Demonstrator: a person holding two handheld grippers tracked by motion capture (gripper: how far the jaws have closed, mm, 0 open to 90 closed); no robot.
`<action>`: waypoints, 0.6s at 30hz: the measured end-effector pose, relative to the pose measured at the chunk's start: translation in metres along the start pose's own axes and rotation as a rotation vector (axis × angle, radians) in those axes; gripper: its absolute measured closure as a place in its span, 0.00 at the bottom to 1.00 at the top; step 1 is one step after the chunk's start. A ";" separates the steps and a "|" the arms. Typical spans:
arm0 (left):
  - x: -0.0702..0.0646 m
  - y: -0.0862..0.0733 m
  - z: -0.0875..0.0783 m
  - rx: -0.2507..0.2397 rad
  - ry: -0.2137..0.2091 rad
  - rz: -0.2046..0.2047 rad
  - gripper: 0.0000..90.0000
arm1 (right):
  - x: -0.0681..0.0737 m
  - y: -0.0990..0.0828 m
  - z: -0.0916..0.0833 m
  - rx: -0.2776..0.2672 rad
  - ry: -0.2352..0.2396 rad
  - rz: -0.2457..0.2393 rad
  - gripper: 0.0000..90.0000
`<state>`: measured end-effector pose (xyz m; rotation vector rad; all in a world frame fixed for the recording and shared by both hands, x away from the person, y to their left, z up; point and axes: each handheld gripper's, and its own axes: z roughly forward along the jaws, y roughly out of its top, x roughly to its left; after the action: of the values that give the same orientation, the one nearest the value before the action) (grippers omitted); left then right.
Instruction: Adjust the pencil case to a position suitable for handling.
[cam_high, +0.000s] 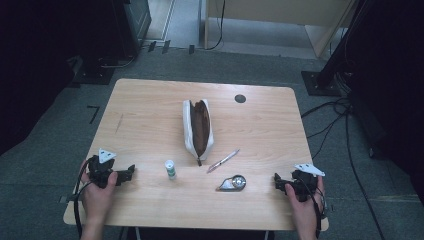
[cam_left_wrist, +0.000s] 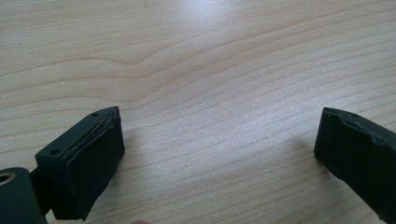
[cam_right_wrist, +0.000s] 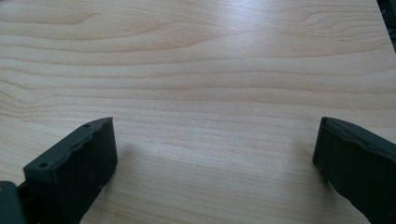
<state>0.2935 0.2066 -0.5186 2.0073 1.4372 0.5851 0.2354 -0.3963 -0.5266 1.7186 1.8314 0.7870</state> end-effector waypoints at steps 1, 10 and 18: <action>0.000 0.000 0.000 0.000 0.000 0.000 0.02 | 0.000 0.000 0.000 0.000 0.000 0.000 0.00; -0.002 0.000 0.000 0.001 0.015 -0.016 0.02 | 0.006 -0.001 -0.007 -0.033 -0.028 -0.013 0.20; -0.002 0.003 0.002 0.003 0.030 -0.032 0.02 | 0.023 0.023 -0.024 -0.072 -0.060 -0.017 0.29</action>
<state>0.2961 0.2039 -0.5184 1.9822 1.4856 0.6029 0.2330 -0.3747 -0.4932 1.6618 1.7543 0.7773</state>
